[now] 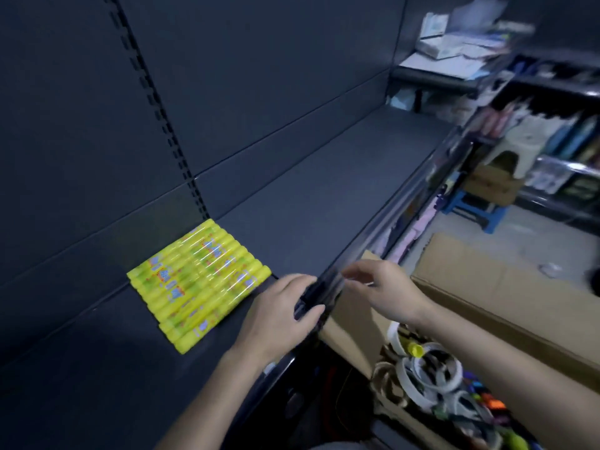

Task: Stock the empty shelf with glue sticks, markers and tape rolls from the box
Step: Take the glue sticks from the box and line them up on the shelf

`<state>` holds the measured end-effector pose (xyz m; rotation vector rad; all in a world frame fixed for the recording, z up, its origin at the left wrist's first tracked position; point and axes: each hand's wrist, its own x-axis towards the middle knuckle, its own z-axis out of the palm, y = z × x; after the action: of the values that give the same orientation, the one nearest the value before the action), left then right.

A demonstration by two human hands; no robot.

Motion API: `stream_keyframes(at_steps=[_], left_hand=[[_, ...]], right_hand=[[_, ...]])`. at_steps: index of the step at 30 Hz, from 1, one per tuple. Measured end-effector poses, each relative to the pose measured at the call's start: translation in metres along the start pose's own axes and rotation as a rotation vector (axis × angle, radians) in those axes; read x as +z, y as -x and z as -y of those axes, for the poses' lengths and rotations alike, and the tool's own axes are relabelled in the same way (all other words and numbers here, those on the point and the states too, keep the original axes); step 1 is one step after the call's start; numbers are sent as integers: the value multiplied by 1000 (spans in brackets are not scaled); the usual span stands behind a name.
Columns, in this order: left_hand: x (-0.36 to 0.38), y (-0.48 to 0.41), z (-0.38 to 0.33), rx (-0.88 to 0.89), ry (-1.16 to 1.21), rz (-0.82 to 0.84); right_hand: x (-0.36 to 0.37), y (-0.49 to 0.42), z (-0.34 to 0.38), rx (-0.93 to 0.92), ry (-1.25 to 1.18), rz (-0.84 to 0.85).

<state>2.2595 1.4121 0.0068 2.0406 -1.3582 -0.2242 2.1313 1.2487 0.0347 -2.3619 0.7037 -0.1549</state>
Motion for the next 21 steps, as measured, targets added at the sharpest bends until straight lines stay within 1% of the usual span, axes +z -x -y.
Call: stream_keyframes(at_steps=[3, 5, 8, 10, 12, 16, 18, 21], left_hand=[[22, -18, -24, 125, -29, 180], [40, -27, -39, 205, -56, 334], [67, -38, -59, 270, -139, 577], [84, -42, -73, 303, -211, 682], [101, -45, -85, 333, -249, 756], [132, -53, -101, 385, -252, 868], [147, -59, -105, 394, -267, 906], [173, -71, -103, 409, -315, 936]], right_hand=[[-22, 34, -32, 83, 13, -28], [-32, 57, -54, 143, 34, -33], [-41, 93, -91, 256, 80, -24], [-43, 116, -118, 332, 130, 6], [-43, 137, -144, 407, 181, 63], [-43, 170, -187, 530, 240, 169], [-43, 182, -207, 577, 252, 186], [-44, 196, -236, 612, 311, 155]])
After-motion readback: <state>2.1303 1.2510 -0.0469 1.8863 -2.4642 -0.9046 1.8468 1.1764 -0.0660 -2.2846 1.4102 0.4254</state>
